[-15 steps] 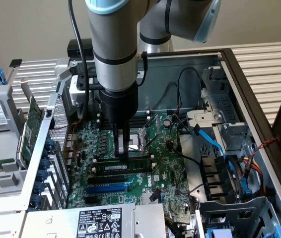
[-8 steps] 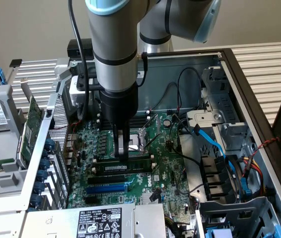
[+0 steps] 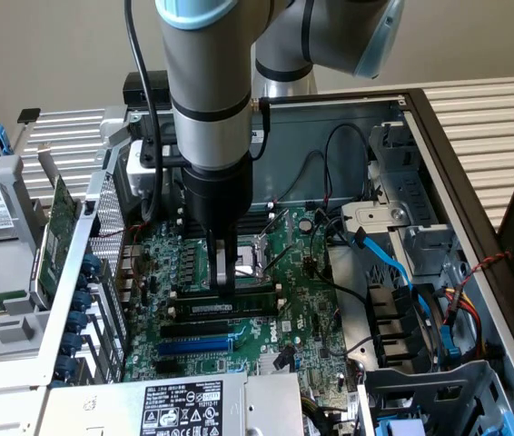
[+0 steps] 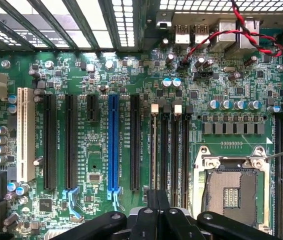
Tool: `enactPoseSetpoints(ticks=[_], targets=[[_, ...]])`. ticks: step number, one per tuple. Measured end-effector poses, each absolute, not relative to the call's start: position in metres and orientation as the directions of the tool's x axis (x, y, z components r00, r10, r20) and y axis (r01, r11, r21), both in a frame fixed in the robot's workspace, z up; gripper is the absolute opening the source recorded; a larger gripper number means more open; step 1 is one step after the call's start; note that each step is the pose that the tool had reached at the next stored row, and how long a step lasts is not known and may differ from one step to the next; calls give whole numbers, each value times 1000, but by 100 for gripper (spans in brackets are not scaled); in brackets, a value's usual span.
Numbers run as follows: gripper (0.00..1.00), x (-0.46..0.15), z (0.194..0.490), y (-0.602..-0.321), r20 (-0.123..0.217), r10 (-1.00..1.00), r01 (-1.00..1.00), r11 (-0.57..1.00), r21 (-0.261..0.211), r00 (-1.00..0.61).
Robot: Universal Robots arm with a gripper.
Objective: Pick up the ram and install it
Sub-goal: 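Press down the ram until it locks into place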
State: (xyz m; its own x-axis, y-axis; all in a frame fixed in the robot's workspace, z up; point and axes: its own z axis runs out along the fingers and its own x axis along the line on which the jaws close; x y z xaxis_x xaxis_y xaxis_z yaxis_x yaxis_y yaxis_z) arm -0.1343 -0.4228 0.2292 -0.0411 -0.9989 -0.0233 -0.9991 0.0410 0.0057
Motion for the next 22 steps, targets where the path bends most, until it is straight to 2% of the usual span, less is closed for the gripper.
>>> enactPoseSetpoints(ticks=[9,18,22], targets=[[11,-134,227,-423,-24,-999,-999,41,5,-41],[11,-134,264,-424,-24,-999,-999,41,6,-41],[11,-134,266,-424,-24,-999,-999,41,6,-41]])
